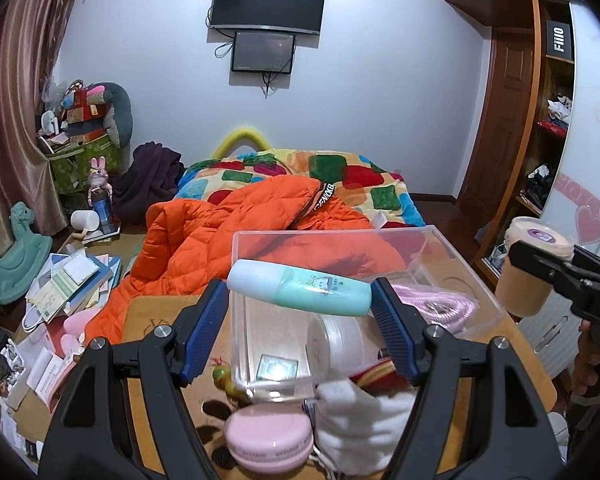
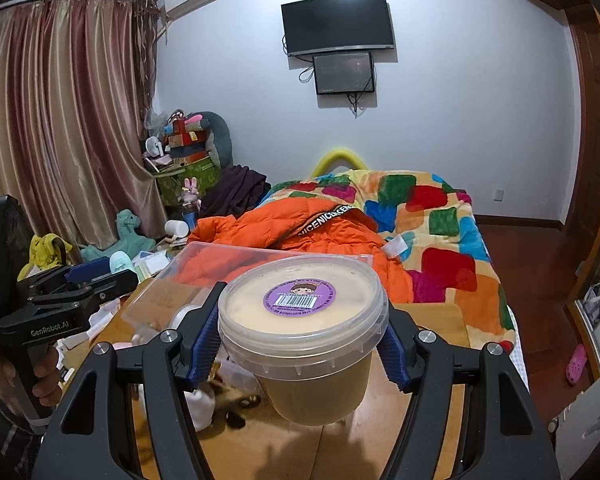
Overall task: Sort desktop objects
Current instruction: 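Lift the cream jar and mint-green tube and carry both over the bin, then lower the mint-green tube and cream jar into the bin and open both tools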
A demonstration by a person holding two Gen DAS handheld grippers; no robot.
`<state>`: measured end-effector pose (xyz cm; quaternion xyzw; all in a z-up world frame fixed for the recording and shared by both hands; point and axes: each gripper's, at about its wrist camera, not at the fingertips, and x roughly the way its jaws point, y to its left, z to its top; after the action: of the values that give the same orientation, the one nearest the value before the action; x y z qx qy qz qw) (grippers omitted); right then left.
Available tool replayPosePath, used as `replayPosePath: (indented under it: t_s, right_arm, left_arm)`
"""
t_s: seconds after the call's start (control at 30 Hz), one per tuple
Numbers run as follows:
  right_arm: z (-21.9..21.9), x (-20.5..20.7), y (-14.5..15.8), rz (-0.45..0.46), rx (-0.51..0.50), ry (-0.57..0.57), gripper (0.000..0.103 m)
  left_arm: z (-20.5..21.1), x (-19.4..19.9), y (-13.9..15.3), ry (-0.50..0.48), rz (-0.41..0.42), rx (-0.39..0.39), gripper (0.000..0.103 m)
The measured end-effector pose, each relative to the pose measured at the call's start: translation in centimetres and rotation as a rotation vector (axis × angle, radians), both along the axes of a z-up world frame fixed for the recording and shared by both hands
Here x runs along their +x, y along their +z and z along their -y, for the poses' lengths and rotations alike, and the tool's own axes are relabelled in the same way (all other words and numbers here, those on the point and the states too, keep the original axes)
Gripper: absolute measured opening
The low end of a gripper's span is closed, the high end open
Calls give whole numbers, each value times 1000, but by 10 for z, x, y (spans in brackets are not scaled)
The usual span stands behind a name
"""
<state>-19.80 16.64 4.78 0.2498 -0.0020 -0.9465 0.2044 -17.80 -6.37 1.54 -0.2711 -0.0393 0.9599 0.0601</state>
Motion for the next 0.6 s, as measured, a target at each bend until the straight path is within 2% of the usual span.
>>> replayPosePath:
  t_s: [0.23,0.43,0.6]
  right_arm:
    - [16,-34,-16,53,-1,27,63]
    - [26,-52,-28,74,23,39,63]
    - [35,-60,-37,76,73,35,64]
  left_arm:
    - [-8,-29,-16,-45,66,1,72]
    - [-22,-44,-32,-80,120,-43,72]
    - [-27,-54,-40,-104,156,-37,72]
